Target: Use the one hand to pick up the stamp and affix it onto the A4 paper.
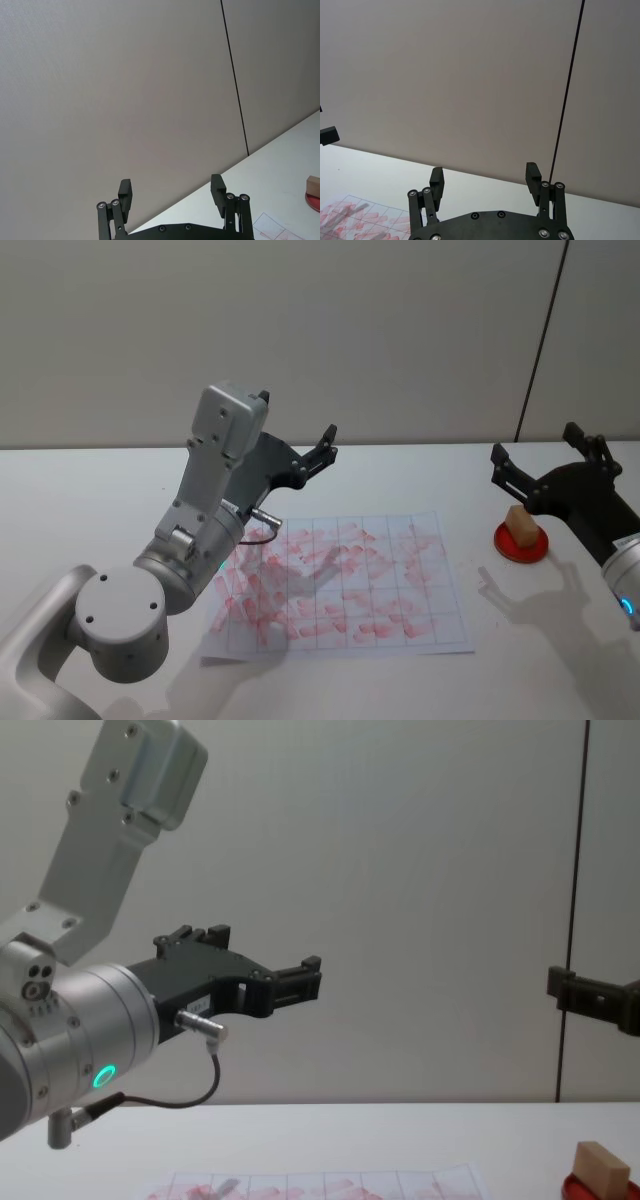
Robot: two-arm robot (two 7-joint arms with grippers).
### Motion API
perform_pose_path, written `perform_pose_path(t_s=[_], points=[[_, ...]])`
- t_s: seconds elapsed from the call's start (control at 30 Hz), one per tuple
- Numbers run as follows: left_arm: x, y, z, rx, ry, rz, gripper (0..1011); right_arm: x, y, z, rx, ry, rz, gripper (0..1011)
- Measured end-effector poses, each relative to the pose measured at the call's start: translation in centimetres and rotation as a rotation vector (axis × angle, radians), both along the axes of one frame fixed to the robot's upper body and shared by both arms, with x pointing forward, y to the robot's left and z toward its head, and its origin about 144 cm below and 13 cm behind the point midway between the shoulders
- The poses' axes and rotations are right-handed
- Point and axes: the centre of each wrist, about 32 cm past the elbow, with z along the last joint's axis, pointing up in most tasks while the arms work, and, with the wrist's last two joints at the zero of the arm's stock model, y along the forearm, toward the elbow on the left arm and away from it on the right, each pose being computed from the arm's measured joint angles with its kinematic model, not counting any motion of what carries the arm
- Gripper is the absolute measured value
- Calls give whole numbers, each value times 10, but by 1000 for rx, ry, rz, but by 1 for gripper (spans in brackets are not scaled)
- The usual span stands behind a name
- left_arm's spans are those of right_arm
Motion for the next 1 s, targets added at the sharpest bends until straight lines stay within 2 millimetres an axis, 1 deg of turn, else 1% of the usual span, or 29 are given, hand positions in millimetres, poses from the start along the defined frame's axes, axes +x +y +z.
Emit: perform_pose_path(t_s=[1.0], points=[[0, 0, 0, 0, 0, 0, 1001, 2, -1, 1, 0, -3, -3, 1001]])
